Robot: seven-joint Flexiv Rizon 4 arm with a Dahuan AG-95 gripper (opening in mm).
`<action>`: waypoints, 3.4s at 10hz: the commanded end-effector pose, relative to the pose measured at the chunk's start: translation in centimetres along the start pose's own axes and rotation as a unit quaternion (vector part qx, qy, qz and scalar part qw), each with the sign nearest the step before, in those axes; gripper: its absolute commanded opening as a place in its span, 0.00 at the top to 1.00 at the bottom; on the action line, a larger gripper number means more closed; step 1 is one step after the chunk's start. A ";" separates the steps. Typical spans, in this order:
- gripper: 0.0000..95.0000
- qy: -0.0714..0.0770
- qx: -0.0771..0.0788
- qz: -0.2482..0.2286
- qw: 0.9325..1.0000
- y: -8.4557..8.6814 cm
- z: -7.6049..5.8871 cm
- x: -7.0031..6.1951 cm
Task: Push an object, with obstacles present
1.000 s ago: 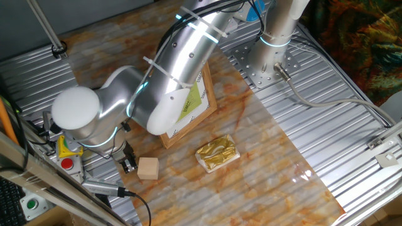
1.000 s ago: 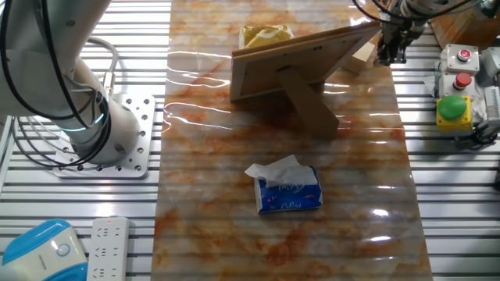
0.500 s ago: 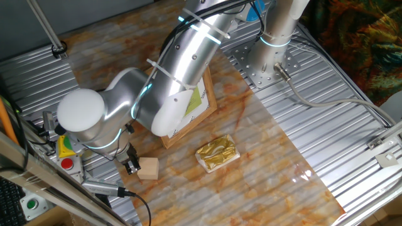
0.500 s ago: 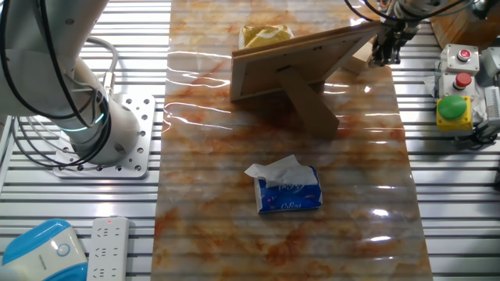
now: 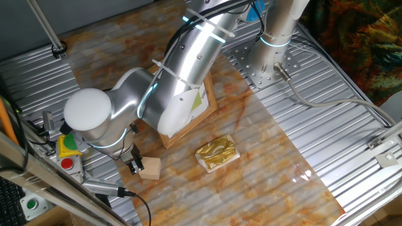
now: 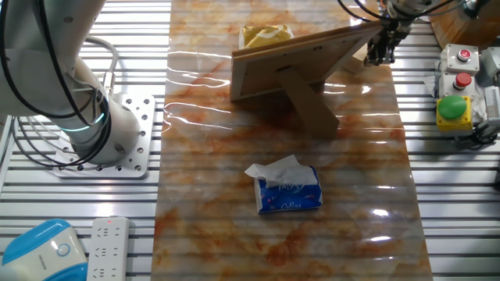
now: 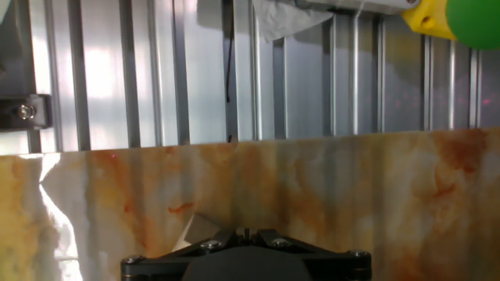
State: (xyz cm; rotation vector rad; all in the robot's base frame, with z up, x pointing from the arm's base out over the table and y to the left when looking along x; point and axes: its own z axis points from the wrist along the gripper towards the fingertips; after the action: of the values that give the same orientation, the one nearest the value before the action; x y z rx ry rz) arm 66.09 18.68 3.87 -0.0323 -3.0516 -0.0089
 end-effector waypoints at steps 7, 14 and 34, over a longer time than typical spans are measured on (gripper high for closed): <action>1.00 -0.006 -0.031 0.031 0.999 0.1 0.0 0.0; 1.00 0.002 -0.014 0.018 1.000 0.1 0.0 0.0; 1.00 0.022 0.001 -0.097 0.995 0.1 -0.1 -0.1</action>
State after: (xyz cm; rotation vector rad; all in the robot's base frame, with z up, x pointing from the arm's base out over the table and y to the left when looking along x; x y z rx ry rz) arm 66.07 18.72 4.03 0.2473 -2.9966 -0.0170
